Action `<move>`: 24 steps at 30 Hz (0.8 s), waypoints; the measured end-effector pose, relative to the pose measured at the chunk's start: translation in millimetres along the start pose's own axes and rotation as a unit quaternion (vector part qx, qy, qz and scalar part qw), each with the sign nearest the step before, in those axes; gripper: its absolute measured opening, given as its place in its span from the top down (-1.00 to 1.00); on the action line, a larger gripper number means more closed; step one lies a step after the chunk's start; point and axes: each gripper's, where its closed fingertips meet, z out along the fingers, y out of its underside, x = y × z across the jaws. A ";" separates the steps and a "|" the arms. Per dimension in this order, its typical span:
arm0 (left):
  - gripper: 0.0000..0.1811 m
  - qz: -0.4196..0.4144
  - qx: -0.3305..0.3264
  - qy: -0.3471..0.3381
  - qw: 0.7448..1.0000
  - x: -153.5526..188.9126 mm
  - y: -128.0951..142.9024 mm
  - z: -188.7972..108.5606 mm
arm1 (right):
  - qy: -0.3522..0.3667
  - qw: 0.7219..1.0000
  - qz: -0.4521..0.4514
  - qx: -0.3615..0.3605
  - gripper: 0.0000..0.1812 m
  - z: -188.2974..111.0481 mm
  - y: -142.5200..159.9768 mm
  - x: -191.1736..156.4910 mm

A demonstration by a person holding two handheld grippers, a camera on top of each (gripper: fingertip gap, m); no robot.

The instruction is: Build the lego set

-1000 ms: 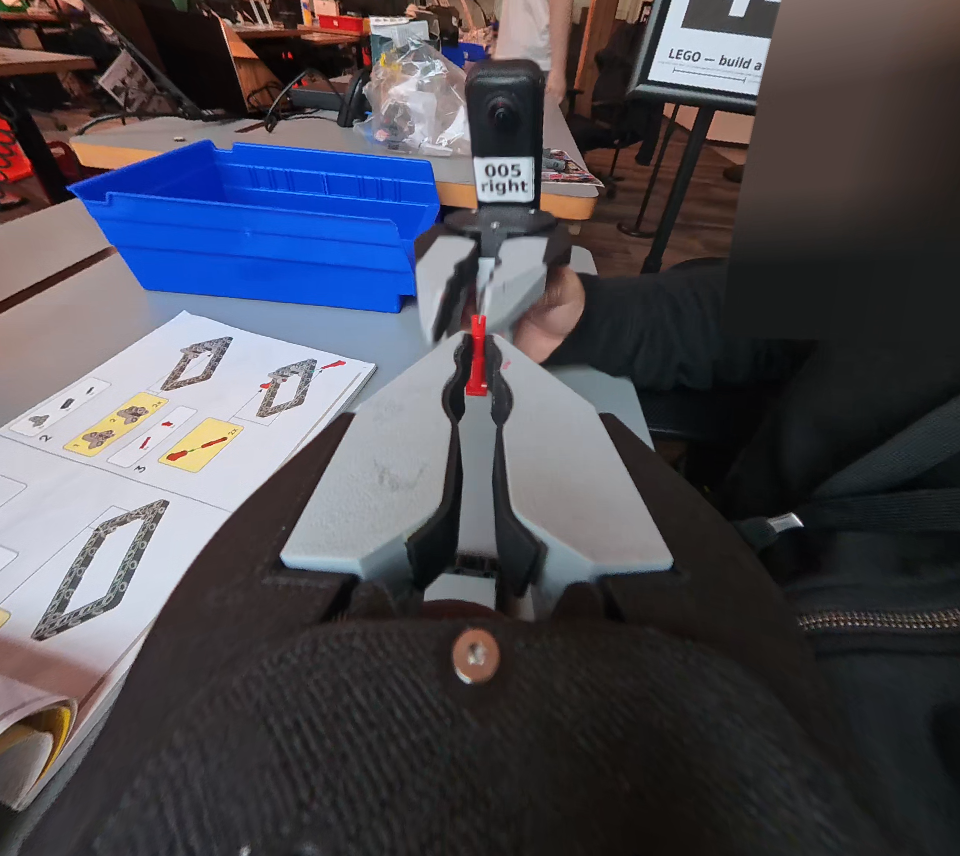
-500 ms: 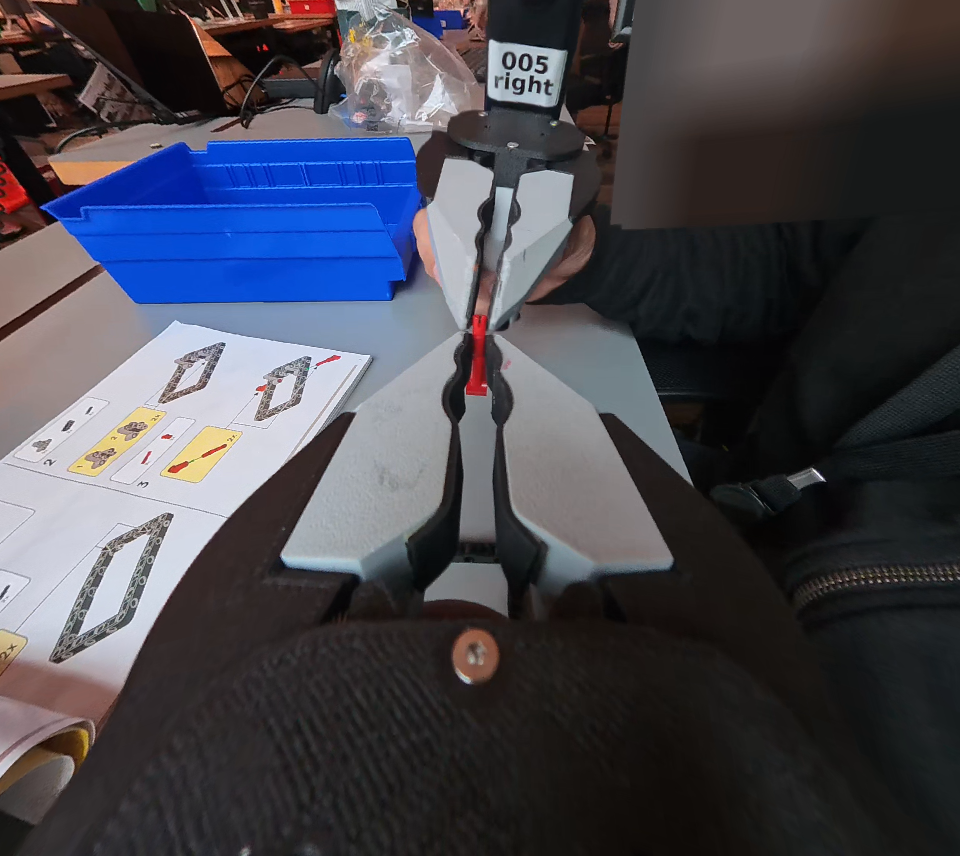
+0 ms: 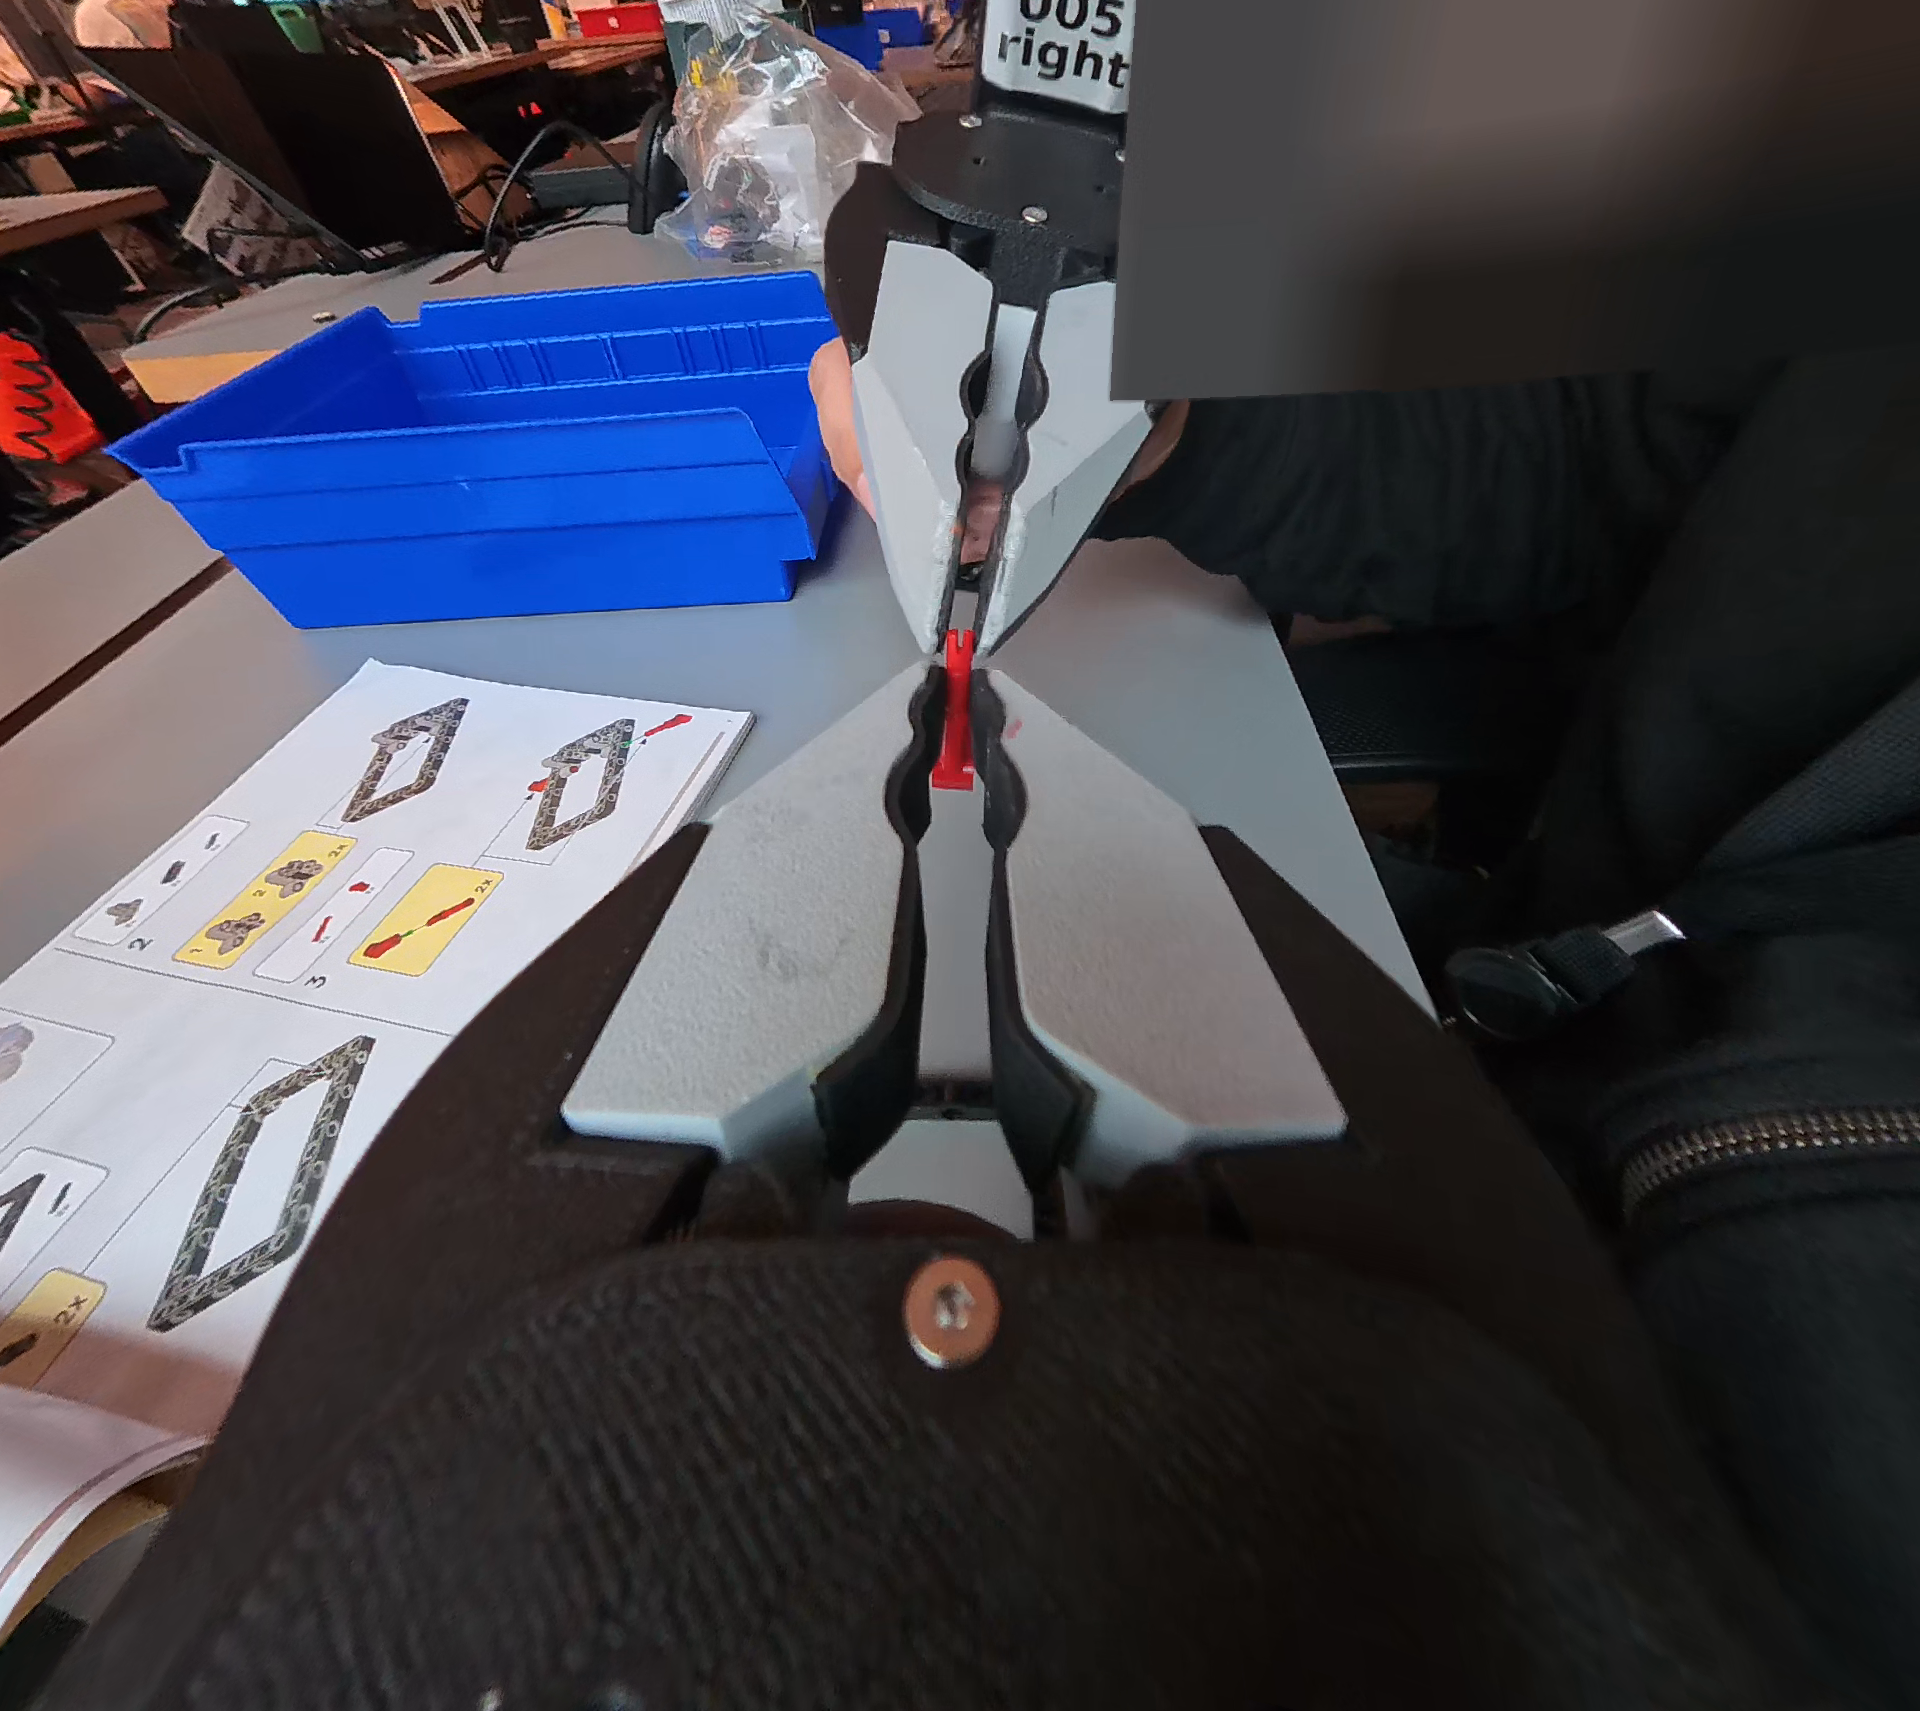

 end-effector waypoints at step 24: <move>0.98 0.131 -0.143 -0.069 0.979 -4.9 35.2 8.9 | 0.015 0.956 -0.172 -0.239 1.00 4.9 36.4 -4.1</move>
